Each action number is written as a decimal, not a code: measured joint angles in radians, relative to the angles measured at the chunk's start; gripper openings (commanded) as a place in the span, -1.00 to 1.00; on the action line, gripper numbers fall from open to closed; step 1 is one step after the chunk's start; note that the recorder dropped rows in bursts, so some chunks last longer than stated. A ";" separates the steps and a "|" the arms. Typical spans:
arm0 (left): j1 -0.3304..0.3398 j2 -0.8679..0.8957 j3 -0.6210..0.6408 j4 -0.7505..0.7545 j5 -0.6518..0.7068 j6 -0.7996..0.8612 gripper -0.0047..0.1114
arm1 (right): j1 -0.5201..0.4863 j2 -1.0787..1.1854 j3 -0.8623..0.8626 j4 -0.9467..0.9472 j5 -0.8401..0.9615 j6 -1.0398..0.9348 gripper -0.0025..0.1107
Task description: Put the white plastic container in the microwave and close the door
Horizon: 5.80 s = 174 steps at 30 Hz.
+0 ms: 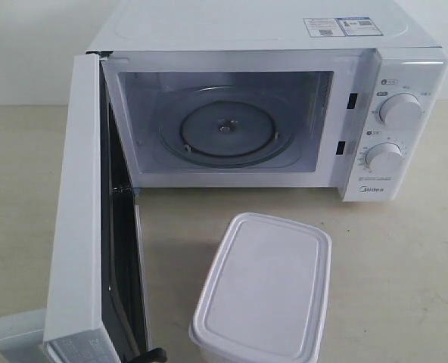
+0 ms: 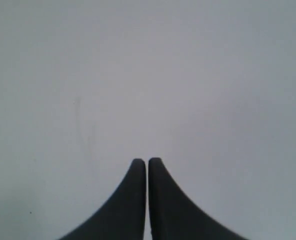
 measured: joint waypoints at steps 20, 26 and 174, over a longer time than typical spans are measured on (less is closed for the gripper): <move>0.000 0.000 0.000 0.000 0.000 0.000 -0.84 | 0.140 0.748 -0.119 -0.016 0.195 -0.054 -0.96; 0.000 0.000 0.000 0.000 0.000 0.000 -0.84 | 0.336 0.760 0.148 -0.016 -0.081 0.038 -0.96; 0.000 0.000 0.000 0.000 0.000 -0.002 -0.84 | 0.346 1.634 0.170 -0.691 -1.002 1.258 -0.96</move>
